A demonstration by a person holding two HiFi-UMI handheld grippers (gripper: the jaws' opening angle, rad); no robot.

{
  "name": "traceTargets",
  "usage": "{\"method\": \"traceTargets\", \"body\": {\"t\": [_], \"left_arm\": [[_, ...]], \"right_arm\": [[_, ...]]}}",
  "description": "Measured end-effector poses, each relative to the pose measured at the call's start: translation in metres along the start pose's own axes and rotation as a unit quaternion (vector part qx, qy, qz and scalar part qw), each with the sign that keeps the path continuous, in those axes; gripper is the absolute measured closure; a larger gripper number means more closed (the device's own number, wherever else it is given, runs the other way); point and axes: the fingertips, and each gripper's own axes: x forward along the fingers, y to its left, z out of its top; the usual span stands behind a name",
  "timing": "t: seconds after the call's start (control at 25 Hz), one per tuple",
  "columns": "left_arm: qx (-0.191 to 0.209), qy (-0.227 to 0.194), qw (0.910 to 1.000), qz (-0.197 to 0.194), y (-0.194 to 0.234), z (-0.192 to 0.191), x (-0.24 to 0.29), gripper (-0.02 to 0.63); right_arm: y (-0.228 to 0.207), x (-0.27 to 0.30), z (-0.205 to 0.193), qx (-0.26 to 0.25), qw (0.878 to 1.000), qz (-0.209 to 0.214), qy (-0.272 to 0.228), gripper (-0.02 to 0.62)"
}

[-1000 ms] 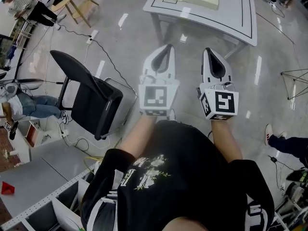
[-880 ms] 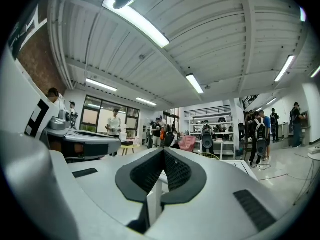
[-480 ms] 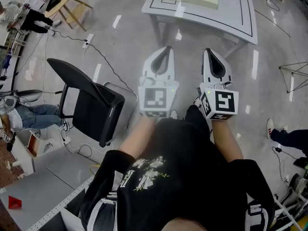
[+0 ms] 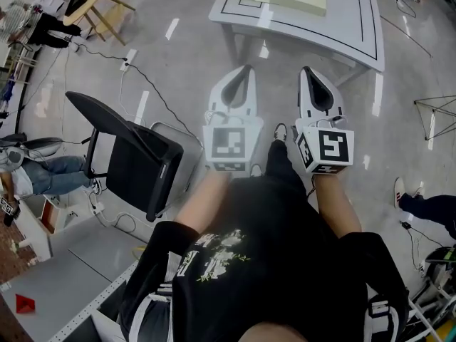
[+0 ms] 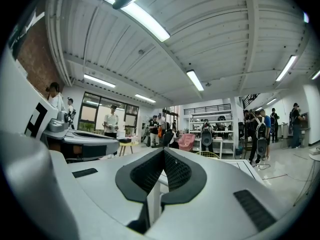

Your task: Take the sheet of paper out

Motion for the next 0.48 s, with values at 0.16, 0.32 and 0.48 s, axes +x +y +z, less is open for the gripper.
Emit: {"method": "traceTargets", "body": {"t": [0.16,0.32,0.48], "left_arm": [[0.000,0.004,1.0000,0.002,0.006,-0.001,0.024,0.612],[0.002,0.006,1.0000,0.000,0.007,0.001,0.054,0.612],[0.006,0.006,1.0000,0.002,0.011,0.007,0.085,0.612]], "right_arm": [[-0.011,0.021,-0.005,0.003,1.000,0.003,0.003,0.597],[-0.028,0.045,-0.008,0.006,1.000,0.005,0.006,0.597],[-0.044,0.072,-0.005,0.006,1.000,0.008,0.005,0.597]]}}
